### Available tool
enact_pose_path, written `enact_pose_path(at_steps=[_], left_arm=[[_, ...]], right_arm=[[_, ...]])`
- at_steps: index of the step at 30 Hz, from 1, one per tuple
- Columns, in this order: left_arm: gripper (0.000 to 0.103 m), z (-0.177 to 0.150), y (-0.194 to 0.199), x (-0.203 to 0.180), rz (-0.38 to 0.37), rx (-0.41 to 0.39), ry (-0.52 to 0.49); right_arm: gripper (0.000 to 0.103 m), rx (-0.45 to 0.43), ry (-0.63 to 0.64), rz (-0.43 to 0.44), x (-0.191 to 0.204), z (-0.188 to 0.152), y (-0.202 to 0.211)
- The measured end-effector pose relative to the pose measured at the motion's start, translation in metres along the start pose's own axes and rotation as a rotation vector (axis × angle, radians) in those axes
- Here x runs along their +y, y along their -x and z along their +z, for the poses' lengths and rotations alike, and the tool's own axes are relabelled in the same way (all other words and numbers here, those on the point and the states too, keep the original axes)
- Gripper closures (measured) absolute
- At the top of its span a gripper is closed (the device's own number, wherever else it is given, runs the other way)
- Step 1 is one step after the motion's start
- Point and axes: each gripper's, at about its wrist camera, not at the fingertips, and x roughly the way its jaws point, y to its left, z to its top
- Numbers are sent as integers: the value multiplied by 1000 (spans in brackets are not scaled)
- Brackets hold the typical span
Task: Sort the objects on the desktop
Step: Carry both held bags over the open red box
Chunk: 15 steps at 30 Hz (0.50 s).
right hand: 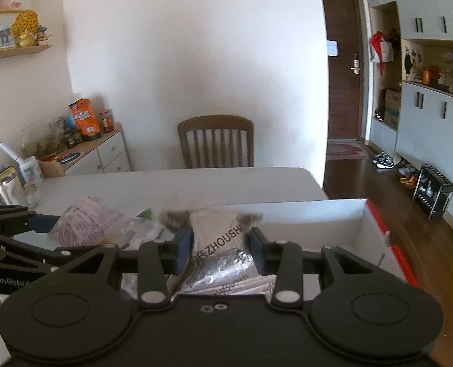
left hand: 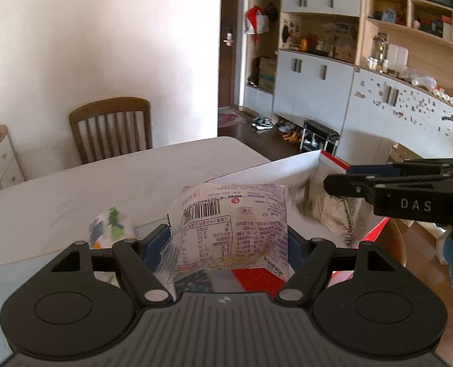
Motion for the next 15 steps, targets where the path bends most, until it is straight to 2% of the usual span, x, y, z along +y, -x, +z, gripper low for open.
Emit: enact_pose_path(at_steps=[3, 5, 7, 8, 11, 12, 15], left_arm=[[26, 6, -16, -11, -19, 10, -29], [26, 9, -37, -15, -31, 51, -38], [26, 11, -58, -24, -29, 76, -73], [26, 10, -65, -27, -37, 85, -87], [26, 9, -84, -36, -56, 113, -130], [26, 8, -91, -40, -59, 123, -150], [26, 5, -109, -46, -61, 158, -188]], right_arm=[[71, -13, -10, -18, -14, 1, -1], [70, -20, -12, -27, -23, 1, -4], [73, 6, 35, -50, -29, 1, -20], [72, 26, 33, -78, -33, 2, -28], [72, 13, 3, -64, -50, 6, -27], [69, 20, 5, -70, -54, 5, -28], [69, 65, -9, -89, -64, -4, -35]])
